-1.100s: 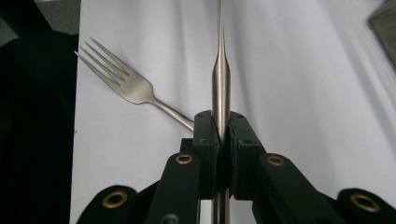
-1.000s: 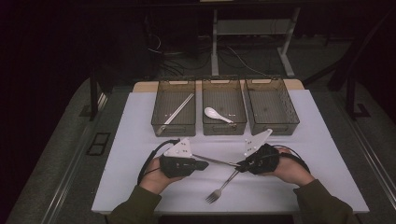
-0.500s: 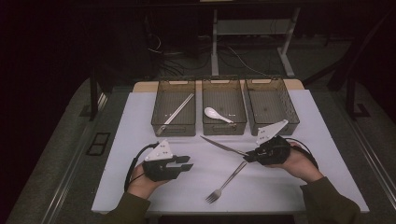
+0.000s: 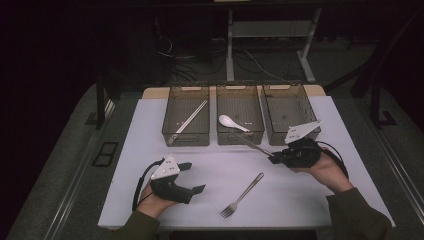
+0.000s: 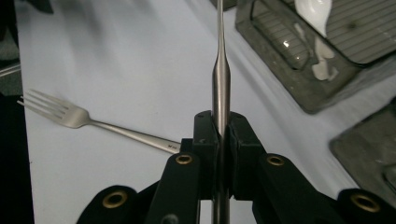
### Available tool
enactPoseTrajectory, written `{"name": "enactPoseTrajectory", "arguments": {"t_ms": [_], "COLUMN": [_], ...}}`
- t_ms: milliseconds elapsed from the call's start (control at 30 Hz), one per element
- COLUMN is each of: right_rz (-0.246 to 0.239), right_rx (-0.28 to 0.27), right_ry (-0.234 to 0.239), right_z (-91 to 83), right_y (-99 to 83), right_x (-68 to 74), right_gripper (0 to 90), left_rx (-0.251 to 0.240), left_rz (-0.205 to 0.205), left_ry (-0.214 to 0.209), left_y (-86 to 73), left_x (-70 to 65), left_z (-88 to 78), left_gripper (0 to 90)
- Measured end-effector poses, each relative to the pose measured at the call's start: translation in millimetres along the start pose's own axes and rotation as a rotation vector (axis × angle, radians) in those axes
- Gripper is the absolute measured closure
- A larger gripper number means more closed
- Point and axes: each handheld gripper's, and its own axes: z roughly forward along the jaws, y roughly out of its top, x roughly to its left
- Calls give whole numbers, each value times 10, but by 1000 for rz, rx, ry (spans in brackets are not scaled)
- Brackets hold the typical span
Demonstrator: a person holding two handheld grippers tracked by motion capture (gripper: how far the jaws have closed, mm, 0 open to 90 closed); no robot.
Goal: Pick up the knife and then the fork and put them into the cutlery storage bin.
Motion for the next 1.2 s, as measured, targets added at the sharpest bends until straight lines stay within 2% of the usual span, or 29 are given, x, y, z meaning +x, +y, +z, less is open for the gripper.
{"name": "enactPoseTrajectory", "arguments": {"t_ms": [67, 133, 300, 500, 700, 800, 967, 1200], "right_rz": [10, 22, 36, 59, 84, 111, 140, 207], "right_rx": [-7, -16, -50, -85, -105, -129, -127, -129], "right_ry": [-16, -29, -59, -105, -155, -170, -212, -274], "right_z": [-39, -84, -194, -300, -383, -414, -430, -412], "right_y": [8, 16, 40, 85, 129, 142, 179, 204], "right_x": [-31, -60, -128, -224, -341, -422, -574, -866], "right_gripper": [835, 835, 835, 835, 835, 835, 835, 835], "left_rx": [11, 16, 31, 62, 67, 68, 69, 72], "left_rz": [-3, -13, -22, -6, -2, 1, -2, 5], "left_ry": [17, 27, 40, 35, 37, 36, 35, 35], "left_y": [-4, -7, 9, -1, -6, -6, -6, -2], "left_x": [1, 10, 13, -21, -23, -27, -31, -36], "left_z": [20, 20, 27, 65, 79, 81, 80, 84], "left_gripper": [36, 2, 0, 0, 0, 0, 0, 0]}}
